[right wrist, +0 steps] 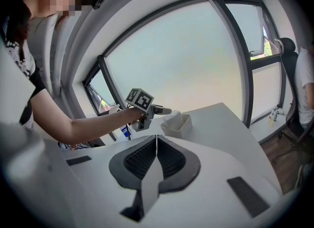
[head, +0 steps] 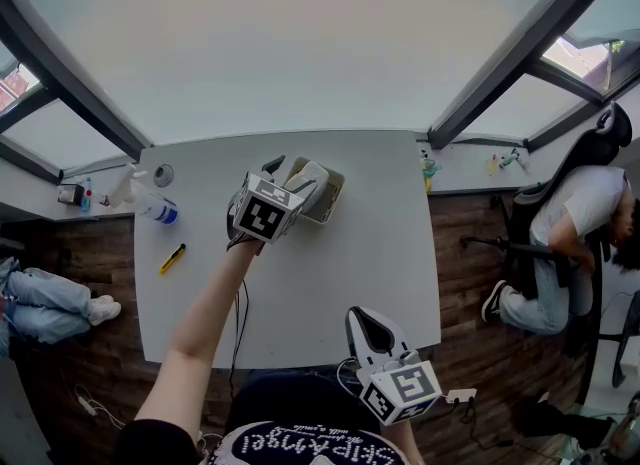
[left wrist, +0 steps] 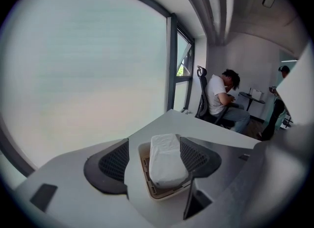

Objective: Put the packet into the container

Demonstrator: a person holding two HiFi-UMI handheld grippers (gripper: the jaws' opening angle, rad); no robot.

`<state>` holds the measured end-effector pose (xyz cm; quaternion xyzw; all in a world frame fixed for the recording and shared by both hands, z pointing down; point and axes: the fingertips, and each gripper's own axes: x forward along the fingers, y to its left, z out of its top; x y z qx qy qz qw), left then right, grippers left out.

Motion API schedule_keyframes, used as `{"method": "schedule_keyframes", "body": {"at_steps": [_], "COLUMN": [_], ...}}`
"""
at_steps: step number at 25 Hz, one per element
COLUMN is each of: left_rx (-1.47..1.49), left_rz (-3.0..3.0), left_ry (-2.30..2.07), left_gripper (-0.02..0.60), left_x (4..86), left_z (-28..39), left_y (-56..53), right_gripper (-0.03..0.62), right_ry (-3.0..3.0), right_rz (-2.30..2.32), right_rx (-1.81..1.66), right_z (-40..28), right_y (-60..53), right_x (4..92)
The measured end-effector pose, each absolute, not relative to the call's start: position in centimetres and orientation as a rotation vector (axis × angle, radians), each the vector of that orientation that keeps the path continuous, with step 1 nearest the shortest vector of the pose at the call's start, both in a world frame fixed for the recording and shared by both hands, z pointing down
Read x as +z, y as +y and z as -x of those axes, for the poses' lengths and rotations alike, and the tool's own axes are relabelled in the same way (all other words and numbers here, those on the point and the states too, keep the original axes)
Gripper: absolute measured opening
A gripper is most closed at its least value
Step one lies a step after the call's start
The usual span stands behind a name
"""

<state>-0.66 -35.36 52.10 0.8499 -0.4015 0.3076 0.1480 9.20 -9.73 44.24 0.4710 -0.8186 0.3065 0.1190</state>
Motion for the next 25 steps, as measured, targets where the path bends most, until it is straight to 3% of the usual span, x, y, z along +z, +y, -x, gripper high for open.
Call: {"method": "schedule_keyframes", "body": {"at_steps": [10, 25], "left_rx": [0.736, 0.391], "left_rz": [-2.561, -2.858], "left_ry": [-1.232, -1.318], "left_gripper": [0.331, 0.33], "left_x": [46.8, 32.5], "left_z": [1.1, 0.3], "left_y": [-34.1, -28.0], "right_gripper": [0.017, 0.017], "right_ry": [-2.427, -2.485], "right_rz": [-1.345, -1.285], "right_rx": [0.868, 0.815], "right_z": [-8.3, -7.1], "right_y": [-9.3, -9.0], "right_x": [43.5, 42.4]}}
